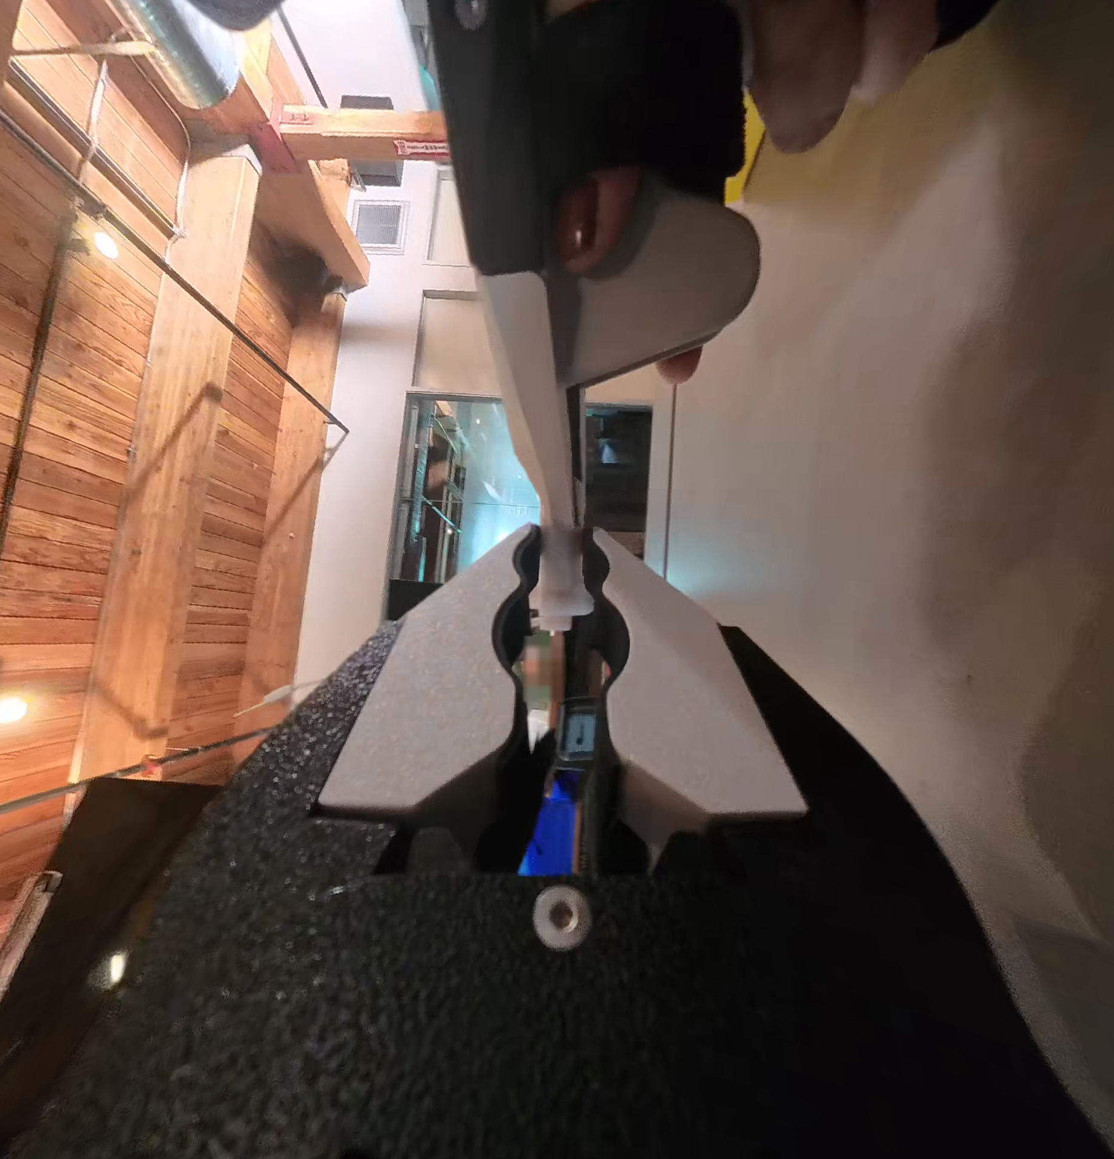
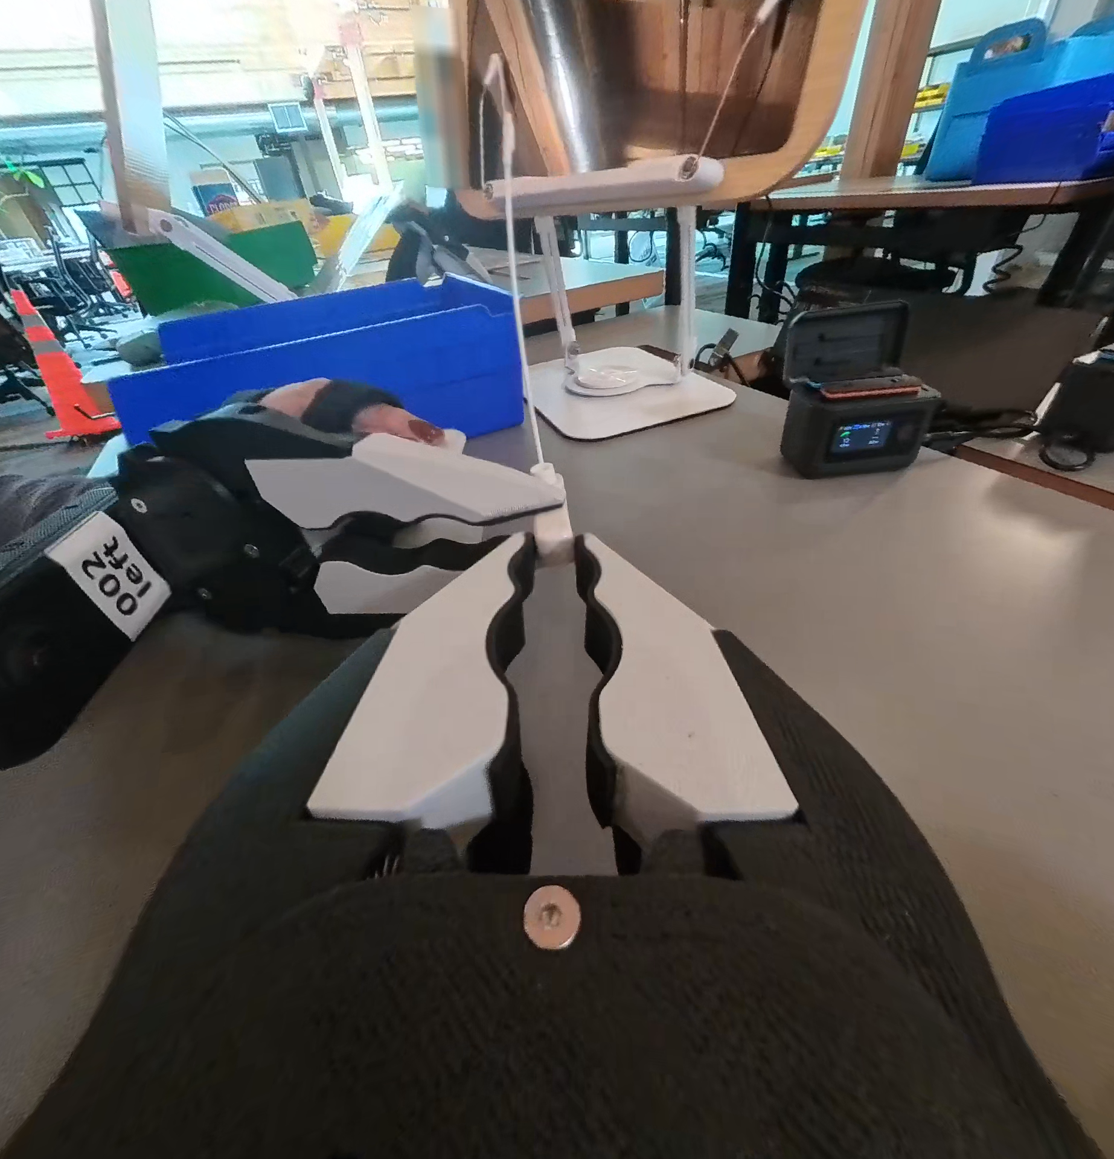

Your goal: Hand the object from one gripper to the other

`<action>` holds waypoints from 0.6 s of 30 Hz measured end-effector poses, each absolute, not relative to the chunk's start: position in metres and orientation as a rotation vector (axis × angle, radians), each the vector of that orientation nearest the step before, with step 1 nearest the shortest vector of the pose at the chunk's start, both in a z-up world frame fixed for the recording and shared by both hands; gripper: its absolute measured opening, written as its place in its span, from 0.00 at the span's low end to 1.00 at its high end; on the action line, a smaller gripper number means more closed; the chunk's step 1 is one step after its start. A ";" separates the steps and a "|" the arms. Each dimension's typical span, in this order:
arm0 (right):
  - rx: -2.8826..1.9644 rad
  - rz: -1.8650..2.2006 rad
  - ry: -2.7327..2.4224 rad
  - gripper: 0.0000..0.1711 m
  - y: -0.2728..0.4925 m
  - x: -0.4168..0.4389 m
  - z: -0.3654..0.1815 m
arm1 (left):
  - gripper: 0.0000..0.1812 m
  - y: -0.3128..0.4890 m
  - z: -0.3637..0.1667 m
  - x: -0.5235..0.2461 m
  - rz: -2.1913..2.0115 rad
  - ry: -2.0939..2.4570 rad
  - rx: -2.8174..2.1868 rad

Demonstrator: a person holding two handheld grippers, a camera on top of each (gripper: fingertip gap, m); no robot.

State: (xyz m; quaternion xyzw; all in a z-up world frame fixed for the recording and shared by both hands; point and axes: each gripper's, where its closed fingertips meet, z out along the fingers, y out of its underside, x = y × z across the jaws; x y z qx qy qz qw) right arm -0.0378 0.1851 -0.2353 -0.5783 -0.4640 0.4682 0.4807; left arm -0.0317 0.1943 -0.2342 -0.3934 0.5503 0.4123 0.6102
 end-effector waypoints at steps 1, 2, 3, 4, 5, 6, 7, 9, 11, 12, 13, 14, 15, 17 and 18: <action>-1.403 1.140 -1.133 0.06 0.185 -0.039 -0.234 | 0.06 0.193 -0.234 -0.032 0.976 1.283 -0.890; -1.396 1.138 -1.137 0.07 0.184 -0.040 -0.234 | 0.06 0.192 -0.235 -0.031 0.978 1.296 -0.882; -1.394 1.135 -1.142 0.07 0.183 -0.041 -0.234 | 0.06 0.192 -0.236 -0.031 0.974 1.298 -0.884; -1.390 1.125 -1.147 0.06 0.183 -0.041 -0.234 | 0.06 0.191 -0.236 -0.031 0.974 1.299 -0.884; -1.380 1.109 -1.153 0.06 0.183 -0.042 -0.234 | 0.06 0.191 -0.235 -0.031 0.969 1.301 -0.885; -1.368 1.080 -1.166 0.06 0.183 -0.042 -0.234 | 0.06 0.191 -0.236 -0.031 0.951 1.301 -0.899; -1.355 1.042 -1.181 0.06 0.183 -0.043 -0.236 | 0.06 0.191 -0.237 -0.031 0.915 1.295 -0.925; -1.325 0.988 -1.194 0.06 0.184 -0.042 -0.235 | 0.07 0.190 -0.235 -0.031 0.787 1.249 -0.993; -1.283 0.928 -1.173 0.06 0.188 -0.038 -0.229 | 0.11 0.186 -0.224 -0.037 0.614 1.156 -1.076; -1.259 0.887 -1.160 0.06 0.192 -0.035 -0.224 | 0.15 0.184 -0.220 -0.041 0.523 1.121 -1.109; -1.229 0.849 -1.143 0.06 0.195 -0.031 -0.219 | 0.14 0.181 -0.216 -0.046 0.421 1.085 -1.144; -1.198 0.813 -1.124 0.06 0.198 -0.028 -0.212 | 0.10 0.179 -0.214 -0.052 0.303 1.041 -1.187; -1.164 0.774 -1.107 0.06 0.199 -0.024 -0.206 | 0.08 0.179 -0.212 -0.058 0.169 0.976 -1.246; -1.076 0.677 -1.107 0.06 0.196 -0.019 -0.196 | 0.16 0.181 -0.204 -0.062 -0.143 0.811 -1.364; -1.028 0.622 -1.119 0.06 0.193 -0.019 -0.192 | 0.21 0.181 -0.201 -0.059 -0.323 0.740 -1.410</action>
